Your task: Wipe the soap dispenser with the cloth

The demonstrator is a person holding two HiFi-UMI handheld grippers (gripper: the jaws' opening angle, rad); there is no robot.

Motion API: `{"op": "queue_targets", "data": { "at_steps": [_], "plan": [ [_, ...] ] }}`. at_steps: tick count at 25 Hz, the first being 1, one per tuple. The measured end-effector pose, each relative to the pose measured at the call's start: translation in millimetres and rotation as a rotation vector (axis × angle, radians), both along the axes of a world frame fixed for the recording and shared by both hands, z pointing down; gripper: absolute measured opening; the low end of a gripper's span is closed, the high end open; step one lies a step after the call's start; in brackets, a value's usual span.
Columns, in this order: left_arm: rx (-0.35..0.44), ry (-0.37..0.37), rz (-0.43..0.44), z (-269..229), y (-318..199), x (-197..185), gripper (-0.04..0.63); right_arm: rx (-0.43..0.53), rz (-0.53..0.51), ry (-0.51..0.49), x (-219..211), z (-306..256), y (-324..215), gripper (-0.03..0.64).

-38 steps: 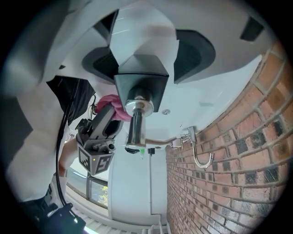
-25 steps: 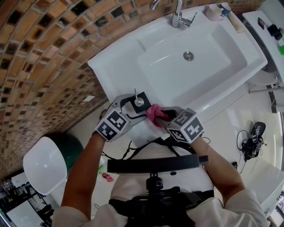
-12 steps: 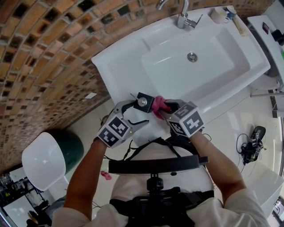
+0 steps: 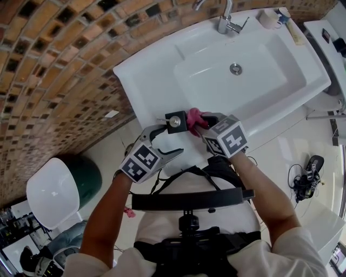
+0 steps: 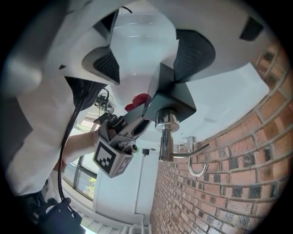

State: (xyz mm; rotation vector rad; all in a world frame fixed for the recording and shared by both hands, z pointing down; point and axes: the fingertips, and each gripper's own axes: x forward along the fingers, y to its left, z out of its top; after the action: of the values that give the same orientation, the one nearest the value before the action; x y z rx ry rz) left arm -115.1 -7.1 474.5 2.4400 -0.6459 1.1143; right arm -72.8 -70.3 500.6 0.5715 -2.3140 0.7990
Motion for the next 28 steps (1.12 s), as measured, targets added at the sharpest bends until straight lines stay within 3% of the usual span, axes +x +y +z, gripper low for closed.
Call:
{"op": "queue_targets", "data": {
  "at_steps": [5, 9, 13, 18, 23, 28],
  "plan": [
    [0.003, 0.0, 0.006, -1, 3, -1, 0.407, 0.002, 0.002, -0.001, 0, 0, -1, 0.117],
    [0.065, -0.008, -0.004, -12, -5, -12, 0.407, -0.003, 0.036, -0.032, 11, -11, -3, 0.117],
    [0.159, 0.002, -0.05, -26, -27, -34, 0.407, -0.05, 0.104, -0.185, 11, -39, -10, 0.117],
    [0.146, 0.006, 0.024, -25, -40, -33, 0.407, -0.088, 0.141, -0.347, -1, -78, -14, 0.117],
    [0.101, 0.056, 0.101, -18, -41, -8, 0.407, -0.124, 0.137, -0.348, -10, -70, -6, 0.117],
    [0.11, 0.087, 0.078, -18, -46, 1, 0.367, -0.154, 0.122, -0.297, -9, -51, -7, 0.117]
  ]
}}
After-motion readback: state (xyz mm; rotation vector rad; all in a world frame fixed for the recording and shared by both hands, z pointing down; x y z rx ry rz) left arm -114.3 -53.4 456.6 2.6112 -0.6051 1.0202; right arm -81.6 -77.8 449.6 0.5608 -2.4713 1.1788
